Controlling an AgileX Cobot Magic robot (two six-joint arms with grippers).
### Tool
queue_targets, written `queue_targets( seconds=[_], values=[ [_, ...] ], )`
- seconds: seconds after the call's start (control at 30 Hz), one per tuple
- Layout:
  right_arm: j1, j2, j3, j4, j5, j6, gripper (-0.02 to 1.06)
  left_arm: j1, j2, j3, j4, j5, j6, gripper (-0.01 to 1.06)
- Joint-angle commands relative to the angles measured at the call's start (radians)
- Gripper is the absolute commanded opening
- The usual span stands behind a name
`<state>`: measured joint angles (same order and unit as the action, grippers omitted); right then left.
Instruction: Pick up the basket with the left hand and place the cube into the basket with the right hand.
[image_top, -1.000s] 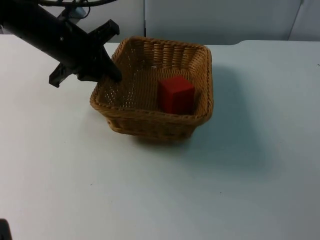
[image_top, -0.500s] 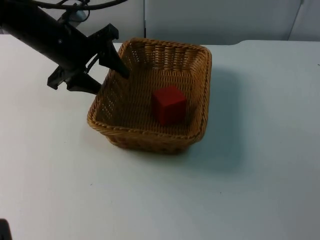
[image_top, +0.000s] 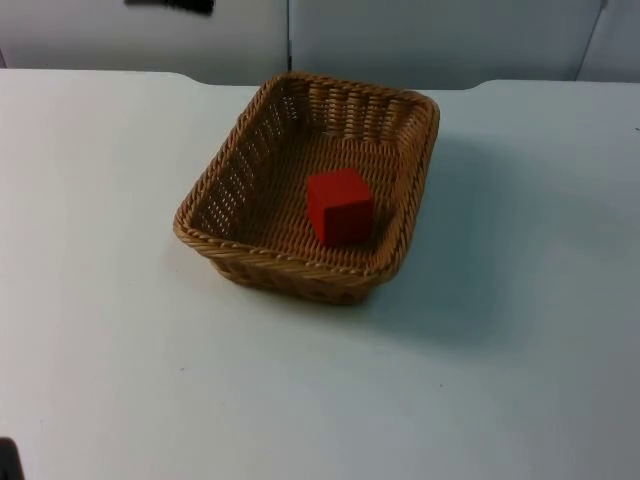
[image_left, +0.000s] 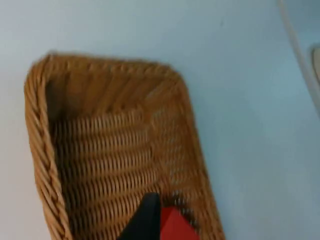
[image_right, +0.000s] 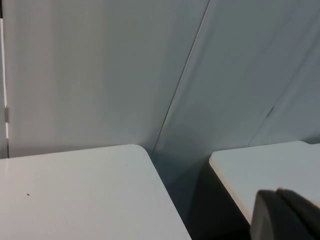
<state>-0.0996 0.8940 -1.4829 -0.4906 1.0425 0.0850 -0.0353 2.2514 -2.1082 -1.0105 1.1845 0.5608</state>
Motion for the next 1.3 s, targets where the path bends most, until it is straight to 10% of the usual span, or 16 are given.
queue_targets(
  seconds=[0.0,0.3,0.73,1.27],
  values=[
    [-0.005,-0.022,0.001,-0.020,-0.025,0.032,0.00,0.038,-0.055,-0.058,-0.011,0.037,-0.026,0.89],
    [-0.005,-0.115,0.001,0.023,-0.062,0.125,0.00,0.223,-0.457,-0.088,0.323,0.037,-0.096,0.89],
    [0.002,-0.257,0.003,0.179,0.087,0.065,0.00,0.210,-0.928,-0.075,0.471,0.037,-0.177,0.89],
    [0.040,-0.411,0.003,0.212,0.179,0.072,0.00,0.210,-1.516,0.683,0.602,0.037,-0.198,0.89]
  ],
)
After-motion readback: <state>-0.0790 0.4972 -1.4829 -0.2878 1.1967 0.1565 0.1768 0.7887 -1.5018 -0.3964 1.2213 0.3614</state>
